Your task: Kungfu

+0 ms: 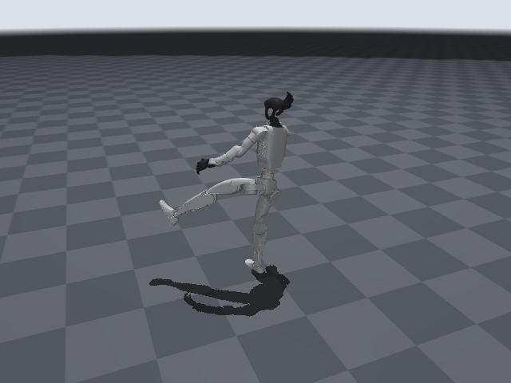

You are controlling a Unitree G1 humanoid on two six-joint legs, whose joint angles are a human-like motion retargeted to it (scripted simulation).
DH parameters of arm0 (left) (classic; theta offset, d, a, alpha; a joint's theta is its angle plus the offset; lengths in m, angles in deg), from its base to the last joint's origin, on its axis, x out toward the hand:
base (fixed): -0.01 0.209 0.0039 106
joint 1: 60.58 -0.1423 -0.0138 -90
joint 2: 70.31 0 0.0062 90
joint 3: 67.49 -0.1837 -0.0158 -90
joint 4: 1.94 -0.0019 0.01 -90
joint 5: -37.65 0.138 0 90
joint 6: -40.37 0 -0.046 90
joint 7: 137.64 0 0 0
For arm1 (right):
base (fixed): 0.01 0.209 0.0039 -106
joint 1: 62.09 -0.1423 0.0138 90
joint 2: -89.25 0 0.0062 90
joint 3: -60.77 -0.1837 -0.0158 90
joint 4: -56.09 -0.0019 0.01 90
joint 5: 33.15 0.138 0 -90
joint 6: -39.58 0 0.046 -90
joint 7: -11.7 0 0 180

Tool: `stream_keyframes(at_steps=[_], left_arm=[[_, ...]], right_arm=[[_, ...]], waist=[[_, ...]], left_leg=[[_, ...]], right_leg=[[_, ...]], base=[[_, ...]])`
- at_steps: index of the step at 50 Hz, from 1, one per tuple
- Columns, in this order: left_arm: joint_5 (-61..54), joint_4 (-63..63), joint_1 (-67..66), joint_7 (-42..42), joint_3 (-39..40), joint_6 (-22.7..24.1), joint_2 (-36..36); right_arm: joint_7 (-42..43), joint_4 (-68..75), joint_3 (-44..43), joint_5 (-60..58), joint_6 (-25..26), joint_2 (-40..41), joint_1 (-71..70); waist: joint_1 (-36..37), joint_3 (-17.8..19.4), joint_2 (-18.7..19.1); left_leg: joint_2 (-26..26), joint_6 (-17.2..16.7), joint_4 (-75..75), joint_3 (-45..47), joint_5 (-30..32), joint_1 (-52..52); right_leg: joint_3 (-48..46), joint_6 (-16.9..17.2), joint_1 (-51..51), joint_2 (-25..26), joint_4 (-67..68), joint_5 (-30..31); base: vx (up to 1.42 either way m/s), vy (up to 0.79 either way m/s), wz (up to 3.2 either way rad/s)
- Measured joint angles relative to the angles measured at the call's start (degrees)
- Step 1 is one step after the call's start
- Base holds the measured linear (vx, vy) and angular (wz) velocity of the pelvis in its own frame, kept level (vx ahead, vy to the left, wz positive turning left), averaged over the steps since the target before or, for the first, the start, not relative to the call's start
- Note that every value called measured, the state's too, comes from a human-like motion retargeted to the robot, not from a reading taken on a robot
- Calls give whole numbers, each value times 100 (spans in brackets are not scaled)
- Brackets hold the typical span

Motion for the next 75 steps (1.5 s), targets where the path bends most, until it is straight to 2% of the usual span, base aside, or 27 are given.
stream_keyframes(at_steps=[2, 5, 7, 10, 12, 15, 20, 21, 23, 28, 30, 35, 38, 42, 47, 52, 55, 57, 60, 62, 63, 65, 67, 69, 72, 73, 75], left_arm=[[-171, -273, -200, 490, 448, 112, -65], [-1006, -22, -690, 750, 1200, 307, 91], [-1410, 446, -929, 875, 1639, 425, 543], [-1808, 1054, -1163, 1188, 2031, 691, 1255], [-2023, 1342, -1367, 1606, 1929, 1064, 1705], [-1999, 1426, -1564, 2246, 1663, 1494, 2202], [-1891, 1450, -1809, 2527, 1332, 1570, 2734], [-1916, 1459, -1895, 2521, 1283, 1576, 2803], [-2098, 1478, -1922, 2461, 1207, 1524, 2901], [-2394, 1467, -1911, 2143, 1096, 1364, 2944], [-2393, 1489, -1934, 2034, 1074, 1292, 2916], [-2254, 1542, -1836, 1966, 1122, 1138, 2814], [-2321, 1657, -1755, 1878, 1131, 1007, 2808], [-2371, 1980, -1588, 1845, 1157, 875, 2775], [-2492, 2444, -977, 1982, 1184, 730, 2568], [-2959, 2713, 146, 1864, 1268, 426, 2006], [-3121, 2645, 935, 1920, 1192, 279, 1421], [-3028, 2392, 1511, 2106, 1079, 151, 1042], [-2799, 1896, 2172, 2377, 1003, 64, 477], [-2729, 1711, 2394, 2523, 944, -4, 233], [-2652, 1451, 2708, 2677, 885, -108, 53], [-2543, 1219, 3093, 2722, 825, -227, -154], [-2507, 1147, 3355, 2560, 801, -212, -214], [-2637, 1191, 3427, 2521, 767, -183, -184], [-2876, 1254, 3393, 2619, 586, -39, -266], [-2862, 1244, 3338, 2629, 611, -2, -299], [-2770, 1242, 3388, 2607, 773, 24, -367]], right_arm=[[248, -177, 91, -116, -61, -56, -22], [195, -419, 243, -109, -100, -29, -82], [133, -501, 199, 40, -22, -150, 4], [80, -586, 62, 164, 51, -354, 138], [-22, -660, 0, 152, 73, -439, 114], [-175, -722, -92, 57, 137, -542, 14], [-173, -787, -284, 301, 225, -713, 97], [-173, -752, -259, 328, 235, -715, 120], [-292, -771, -305, 491, 226, -739, 175], [-676, -677, -343, 774, 368, -723, 337], [-814, -599, -298, 835, 417, -684, 450], [-1457, -340, -88, 1003, 719, -414, 819], [-1900, -41, 269, 990, 980, -76, 1033], [-2630, 705, 1012, 1184, 1154, 473, 1304], [-3849, 2186, 1829, 2224, 1480, 1151, 1352], [-4701, 4106, 2351, 2971, 1747, 1832, 737], [-4920, 5431, 2598, 2660, 1654, 2048, 108], [-4926, 6431, 2719, 2025, 1417, 2223, -347], [-4841, 7532, 2897, 1168, 1288, 2457, -810], [-4847, 7769, 2919, 918, 1392, 2608, -881], [-4802, 7932, 2818, 684, 1468, 2760, -1020], [-4674, 7899, 2582, 571, 1506, 2893, -1036], [-4461, 7726, 2514, 622, 1283, 2907, -1025], [-4168, 7702, 2579, 636, 1064, 2861, -1083], [-3892, 7727, 2498, 562, 987, 2844, -1004], [-3907, 7745, 2499, 567, 984, 2875, -957], [-4012, 7714, 2482, 644, 1020, 2848, -1024]], waist=[[-25, -157, -213], [-119, -96, -359], [-109, -93, -471], [-195, -215, -416], [-241, -273, -147], [-192, -319, 340], [-575, -821, 707], [-630, -879, 740], [-823, -964, 806], [-951, -1069, 761], [-845, -1081, 759], [-459, -1070, 946], [-137, -1068, 1021], [424, -1046, 988], [1295, -883, 994], [2099, -576, 1053], [2324, -507, 1014], [2330, -626, 937], [2317, -872, 894], [2334, -1010, 792], [2303, -973, 722], [2338, -1053, 503], [2093, -1118, 489], [2303, -877, 420], [2160, -921, 585], [2141, -970, 598], [2281, -981, 815]], left_leg=[[95, -145, 134, 24, -64, -140], [31, 75, 2113, -1040, 272, -753], [-27, 189, 3466, -807, 214, -875], [329, 660, 5530, 18, -161, -961], [770, 754, 6778, 378, -313, -846], [951, 191, 8214, 607, -131, -434], [-904, -1261, 9298, 1078, 372, -170], [-1148, -1445, 9329, 1210, 433, 7], [-1585, -1734, 9310, 1319, 696, 176], [-2031, -1775, 8751, 1233, 1040, 650], [-1969, -1702, 8425, 1023, 977, 840], [-1025, -1033, 7545, 750, 799, 1173], [-814, -1045, 6665, 662, 932, 1259], [-914, -1293, 5171, 444, 1219, 1334], [-780, -1391, 3226, 250, 1380, 1534], [-753, -1301, 1312, 103, 1251, 2029], [-843, -1058, 491, 258, 994, 2372], [-954, -661, 393, 482, 825, 2523], [-979, -620, 584, 1049, 1390, 3000], [-1146, -798, 693, 1399, 829, 3431], [-1209, -446, 976, 1511, 98, 3510], [-1589, -130, 946, 1165, -232, 3427], [-1784, -135, 1451, 398, -462, 2878], [-1864, -60, 1453, 598, -576, 3010], [-1964, 32, 1123, 597, -787, 3497], [-2027, 56, 1055, 444, -778, 3493], [-1294, -205, 1167, 97, -622, 3158]], right_leg=[[175, 56, -252, -259, 232, -48], [516, 27, -418, -412, 552, -108], [704, 15, -529, -562, 688, -142], [739, 29, -646, -562, 800, -202], [570, 11, -662, -389, 804, -230], [277, 82, -597, -63, 553, -186], [-66, 381, -990, -256, 119, 72], [-98, 414, -965, -295, -26, 165], [-241, 458, -1095, -428, -37, 195], [-440, 520, -1263, -729, -34, 195], [-524, 462, -1216, -709, -71, 185], [-1032, 168, -981, -449, -109, 52], [-1214, 172, -734, -327, -187, -2], [-1440, 258, -297, -249, -321, -99], [-1848, 422, 476, -24, -559, -244], [-2225, 655, 1401, 255, -887, -320], [-2534, 842, 1887, 311, -1113, -348], [-2785, 980, 2095, 327, -1225, -365], [-2963, 1236, 2355, 398, -1265, -402], [-3066, 1490, 2451, 291, -1244, -336], [-3184, 1666, 2554, 162, -1163, -290], [-3227, 1969, 2618, 8, -1036, 40], [-3407, 2132, 2628, 97, -931, 730], [-3118, 2336, 2589, -217, -557, 1577], [-2652, 2534, 2386, -72, 94, 2855], [-2175, 2723, 2190, 31, 371, 3221], [-1670, 2786, 1489, 960, 1116, 3202]], base=[[9, 3, -32], [1, 8, -55], [-4, 4, -17], [7, 2, 26], [8, 2, 10], [1, 0, -7], [-1, 12, 74], [-1, 14, 74], [-1, 7, 90], [4, 4, 63], [16, -3, 19], [22, -1, 39], [28, 11, 69], [33, 15, 91], [36, 7, 118], [45, -2, 120], [62, 1, 138], [75, 4, 149], [98, 11, 108], [89, 3, 84], [102, -2, 81], [93, -12, 101], [75, -14, 128], [49, -9, 55], [61, -8, 105], [65, -35, 29], [27, -83, -19]])
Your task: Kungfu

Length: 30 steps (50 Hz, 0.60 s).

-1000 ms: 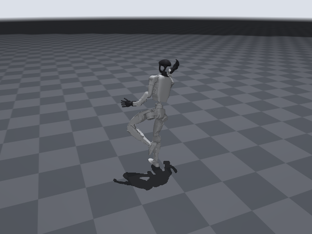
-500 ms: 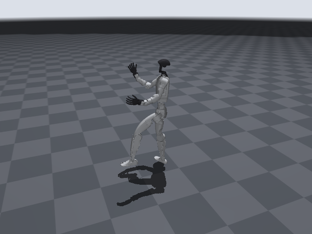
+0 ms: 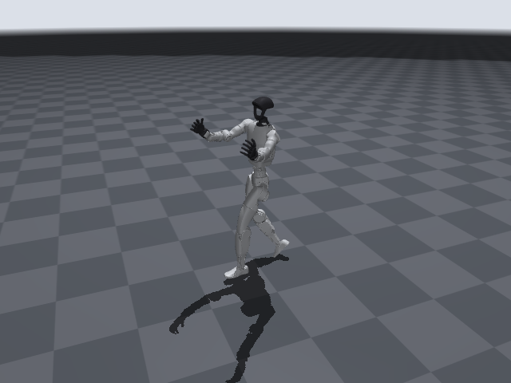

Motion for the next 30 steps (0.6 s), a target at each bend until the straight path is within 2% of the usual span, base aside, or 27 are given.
stream_keyframes(at_steps=[3, 5, 8, 11, 13, 15, 18, 21, 23, 25, 27, 28, 30], left_arm=[[-52, -171, 89, -101, 15, -34, 112], [-167, -258, 111, -178, -90, -51, 163], [-108, -301, 29, -368, -140, -59, 369], [-141, -292, -250, -701, -294, -144, 744], [-265, -272, -607, -1063, -535, -297, 1021], [-249, -261, -1106, -1509, -724, -514, 1420], [365, -487, -1891, -2120, -713, -713, 2162], [1086, -1442, -2656, -2309, -723, -663, 3033], [981, -2359, -3050, -2597, -1043, -862, 3518], [62, -2867, -3413, -3448, -1760, -1397, 3810], [-648, -2944, -3710, -3755, -2156, -1599, 4171], [-881, -2923, -3776, -3605, -2227, -1482, 4438], [-1247, -2918, -3715, -3359, -2411, -1236, 4812]], right_arm=[[-39, 14, -125, 89, 155, -87, 106], [26, 17, -217, 213, 120, -106, 242], [103, 41, -213, 398, 87, -238, 498], [-79, -142, -230, 420, 151, -420, 1018], [-365, -338, -252, 394, 198, -535, 1559], [-632, -462, -271, 247, 212, -649, 2216], [-739, -431, -669, -521, 241, -546, 3283], [-446, 60, -1097, -1721, 504, -191, 4360], [-16, 877, -1354, -2563, 951, 145, 4927], [564, 2158, -1664, -3255, 1694, 421, 5288], [836, 3565, -1770, -3651, 3011, 366, 5493], [728, 3761, -1791, -3924, 3860, 297, 5834], [445, 3826, -1701, -4410, 5213, 247, 6746]], waist=[[-293, -2, 316], [-504, -72, 448], [-654, -127, 456], [-810, -121, 382], [-1039, -190, 324], [-1453, -213, 38], [-1665, -126, -292], [-2002, 211, -421], [-2382, 452, -394], [-2839, 589, -255], [-3183, 721, -150], [-3302, 841, -143], [-3615, 1070, -64]], left_leg=[[207, -297, 122, -588, -55, -5], [231, -376, 142, -829, -109, 26], [36, -292, 108, -1099, -256, 213], [-449, -56, 89, -1224, -457, 630], [-919, 200, 54, -1327, -599, 936], [-1753, 532, -249, -1465, -568, 1376], [-2278, 706, -468, -1569, -532, 1772], [-2714, 886, -842, -1700, -481, 2420], [-2802, 964, -1103, -1807, -449, 2876], [-2685, 974, -1312, -1991, -415, 3147], [-2607, 978, -1450, -2059, -394, 3267], [-2650, 1017, -1517, -2052, -392, 3349], [-2695, 1079, -1607, -2222, -394, 3526]], right_leg=[[203, 0, -502, 1118, 1282, -769], [-47, 0, -786, 1349, 2052, -892], [-125, 0, -1029, 1115, 2819, -1200], [393, 0, -959, 865, 2718, -1640], [749, 0, -867, 617, 2198, -1895], [1181, -10, -917, 126, 1629, -2226], [1769, -629, -1304, -73, 37, -2248], [1694, -1236, -1595, -481, -1774, -1785], [1258, -1378, -1861, -587, -2629, -1195], [787, -1304, -2335, -506, -3173, -1130], [939, -1292, -2997, -402, -3077, -1659], [1067, -1520, -3281, -347, -2923, -1439], [981, -1662, -3630, -337, -2686, -1033]], base=[[42, -84, 122], [53, -40, 144], [61, 11, 110], [70, 52, 134], [63, 57, 178], [58, 36, 204], [39, -7, 94], [17, -9, 51], [5, -9, 52], [-1, -11, 44], [-4, -11, 8], [-2, -12, 4], [-5, -6, 48]])
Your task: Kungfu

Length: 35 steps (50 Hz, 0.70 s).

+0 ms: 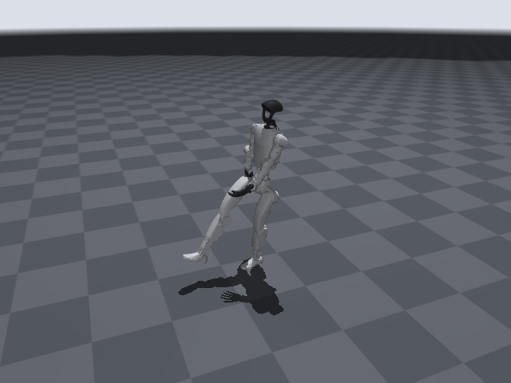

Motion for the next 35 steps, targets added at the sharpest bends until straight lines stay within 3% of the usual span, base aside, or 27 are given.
stream_keyframes(at_steps=[2, 3, 8, 15, 18, 20, 23, 28, 31, 35], left_arm=[[-299, 390, 220, -116, -665, -185, -138], [-203, 645, 273, -289, -1015, -299, -254], [1794, 1073, 119, -1052, -1511, -822, -348], [1409, 1452, -118, -1108, -1434, -518, -244], [1920, 1737, -297, -1210, -1197, -275, -319], [2476, 1925, -437, -1226, -941, 48, -409], [2781, 2346, -512, -1053, -578, 592, -619], [1786, 3776, -276, -551, -144, 1353, -1103], [1386, 4744, 244, -140, 4, 1453, -1353], [1099, 5575, 1374, 393, 28, 1111, -1563]], right_arm=[[-185, 0, 214, -158, 563, -45, 976], [-246, 0, 218, -249, 573, -68, 1479], [-237, 0, -456, -515, 52, 239, 3600], [-356, 0, -1048, 726, -64, 421, 3913], [-263, 0, -1171, 814, -559, 363, 3314], [-193, -1, -1174, 635, -1233, 297, 2805], [-275, -1218, -899, 266, -2309, 284, 2404], [-504, -4057, 124, 581, -3572, -377, 2126], [-72, -5596, 512, 1185, -3895, -882, 2037], [639, -7132, 493, 1915, -4237, -1106, 1812]], waist=[[-299, 102, 106], [-393, 97, 145], [-317, -272, 74], [10, -672, 85], [7, -850, 178], [31, -959, 225], [13, -945, 347], [-219, -777, 620], [-299, -798, 763], [-196, -880, 794]], left_leg=[[27, -8, -49, -184, 7, 79], [43, -16, -47, -281, -7, 71], [-90, -54, 194, -581, -258, -125], [-190, -146, 304, -516, -567, -481], [-158, -163, 290, -487, -684, -609], [-142, -191, 282, -470, -767, -670], [-151, -218, 347, -474, -938, -707], [-106, -199, 517, -651, -1257, -584], [-43, -249, 651, -962, -1344, -483], [101, -378, 801, -1464, -1339, -217]], right_leg=[[103, 12, -215, 12, 250, -127], [242, 8, -330, 32, 414, -150], [706, 522, -426, 232, 982, 165], [-60, 914, -252, 32, 1926, -335], [-40, 993, -348, 16, 2286, -390], [-33, 1046, -478, -2, 2433, -480], [-88, 1027, -705, -175, 2480, -516], [595, 602, -1132, -433, 2415, -217], [1055, 343, -1238, -744, 2271, -79], [1547, 86, -957, -1199, 1837, -85]], base=[[-6, -6, 89], [-1, -16, 83], [13, -29, 30], [4, -27, -24], [4, -32, -8], [7, -36, -23], [7, -38, -19], [10, -36, 45], [21, -45, 113], [30, -69, 125]])
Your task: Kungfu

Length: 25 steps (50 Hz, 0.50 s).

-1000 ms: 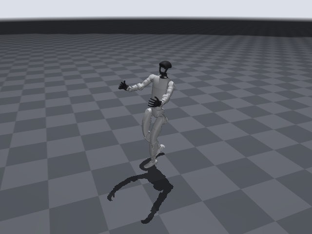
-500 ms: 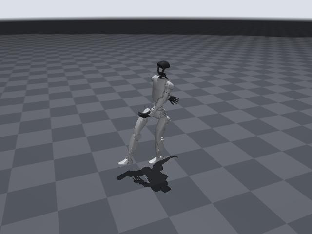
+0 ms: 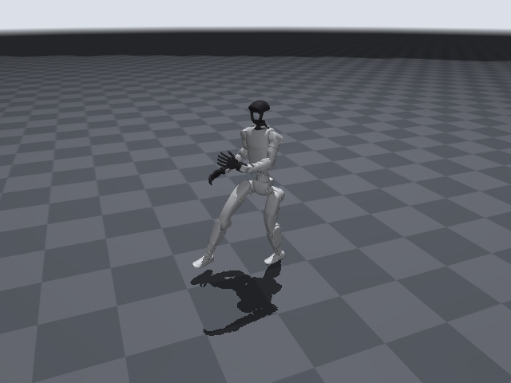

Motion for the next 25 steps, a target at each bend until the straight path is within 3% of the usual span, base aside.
stream_keyframes(at_steps=[3, 5, 7, 8, 10, 12, 13, 15, 20, 25], left_arm=[[-390, -13, 1081, 260, 100, -242, -102], [-687, -452, 1897, 191, 278, -165, -320], [-722, -1342, 2627, 72, 392, -10, -563], [-654, -1971, 3019, -53, 449, 56, -728], [-14, -3213, 3479, -438, 794, 131, -655], [597, -4299, 4108, -483, 819, -73, -565], [1028, -4586, 4238, -511, 966, -433, -476], [1100, -4815, 4251, -722, 974, -637, -292], [206, -4298, 3816, -777, 653, -30, 151], [57, -4133, 3281, -1371, 317, -531, 112]], right_arm=[[407, -349, -48, 602, -338, 35, -898], [541, -56, -77, 881, -502, 6, -1913], [611, 711, -104, 732, -541, 24, -3070], [621, 1255, -161, 506, -603, 73, -3675], [795, 2630, -299, 60, -732, -75, -4678], [1146, 4140, -586, -452, -362, -296, -5815], [1346, 4690, -718, -602, 146, -309, -6217], [1399, 5290, -1021, -387, 1155, -360, -6572], [108, 5460, -1144, 1617, 140, -1014, -6428], [-845, 4449, -1384, 2609, 64, -1258, -5623]], waist=[[-10, -12, -115], [-38, 98, -216], [-84, 140, -416], [-64, -54, -570], [-109, -461, -180], [-93, -254, -501], [-220, -216, -356], [-525, -313, -269], [-691, -136, -408], [-1093, 114, -113]], left_leg=[[197, -101, 147, -269, -100, 236], [325, -108, 299, -258, -217, 468], [399, -102, 346, -63, -368, 797], [353, -85, 274, 99, -417, 850], [895, -134, 782, 186, -714, 480], [770, -256, 763, 461, -463, 529], [1034, -377, 776, 691, -341, 390], [1428, -784, 691, 1052, 41, 73], [2110, -1437, -21, 2880, 1263, -253], [2776, -1790, -812, 5005, 2261, -457]], right_leg=[[388, -177, 489, -137, -349, -42], [728, -61, 870, -25, -431, -152], [690, 381, 1262, -28, -474, -415], [440, 682, 1048, -202, -328, -265], [817, 732, 298, 568, 695, -415], [570, 629, 123, 171, 1326, -989], [283, 576, 80, 113, 1727, -1431], [-278, 496, -12, -322, 2067, -1761], [-780, 354, 124, -607, 2300, -2188], [-1720, 221, 667, -916, 2318, -2544]], base=[[17, -84, 101], [20, -91, 39], [31, -99, -5], [42, -111, -9], [39, -89, 40], [-11, -52, 97], [-24, -55, 181], [-18, -55, 246], [-21, -57, 186], [-17, -33, 204]])
